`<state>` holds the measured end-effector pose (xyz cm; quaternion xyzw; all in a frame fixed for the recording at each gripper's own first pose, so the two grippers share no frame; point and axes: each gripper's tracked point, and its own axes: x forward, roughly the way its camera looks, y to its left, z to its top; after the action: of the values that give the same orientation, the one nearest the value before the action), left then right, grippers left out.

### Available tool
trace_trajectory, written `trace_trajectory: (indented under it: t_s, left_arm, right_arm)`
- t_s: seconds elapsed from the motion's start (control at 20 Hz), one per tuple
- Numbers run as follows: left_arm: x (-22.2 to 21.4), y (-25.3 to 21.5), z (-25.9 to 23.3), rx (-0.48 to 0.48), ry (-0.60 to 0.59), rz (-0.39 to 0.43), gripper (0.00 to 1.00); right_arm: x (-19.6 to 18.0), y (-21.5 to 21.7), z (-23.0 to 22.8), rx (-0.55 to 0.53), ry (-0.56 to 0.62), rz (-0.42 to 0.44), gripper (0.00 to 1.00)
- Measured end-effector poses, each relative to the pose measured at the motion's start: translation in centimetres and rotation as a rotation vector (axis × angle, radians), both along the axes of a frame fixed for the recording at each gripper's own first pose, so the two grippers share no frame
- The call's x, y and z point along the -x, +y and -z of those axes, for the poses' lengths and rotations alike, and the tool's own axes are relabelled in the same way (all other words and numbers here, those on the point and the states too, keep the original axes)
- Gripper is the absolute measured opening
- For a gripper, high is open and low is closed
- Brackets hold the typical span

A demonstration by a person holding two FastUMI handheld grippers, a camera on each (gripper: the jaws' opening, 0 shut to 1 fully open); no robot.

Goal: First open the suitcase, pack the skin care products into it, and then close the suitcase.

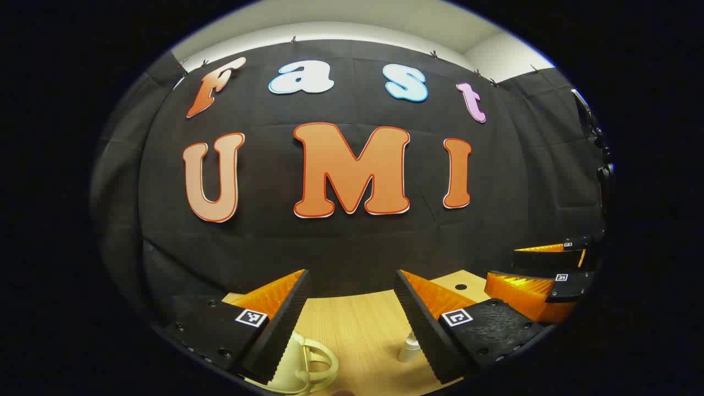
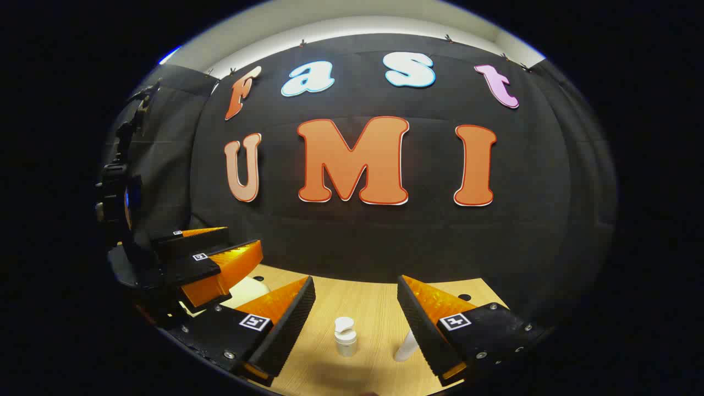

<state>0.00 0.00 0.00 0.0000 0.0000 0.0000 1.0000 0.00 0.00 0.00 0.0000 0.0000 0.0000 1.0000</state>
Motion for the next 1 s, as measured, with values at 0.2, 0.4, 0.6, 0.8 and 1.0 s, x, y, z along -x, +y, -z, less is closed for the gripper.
trace_trajectory:
  t_s: [0.2,0.4,0.6,0.8,1.0]
  left_arm:
    - [0.8,1.4,-0.9,0.018,-0.032,-0.032,0.99]
    - [2.3,2.5,-3.5,0.006,-0.119,-0.093,0.99]
    - [3.6,1.9,-3.8,-0.003,-0.137,-0.096,0.99]
    - [4.0,1.1,-4.0,-0.029,-0.149,-0.088,0.99]
    - [3.7,1.5,-4.6,-0.078,-0.148,-0.094,0.99]
  right_arm:
    - [-0.1,0.1,0.0,0.005,-0.001,0.035,0.96]
    - [0.4,-0.4,-1.7,0.008,-0.067,0.069,0.96]
    - [0.8,-1.2,-2.6,-0.001,-0.112,0.096,0.96]
    - [0.2,-1.6,-2.7,0.008,-0.126,0.098,0.96]
    - [-1.2,-2.3,-3.1,0.004,-0.14,0.066,0.96]
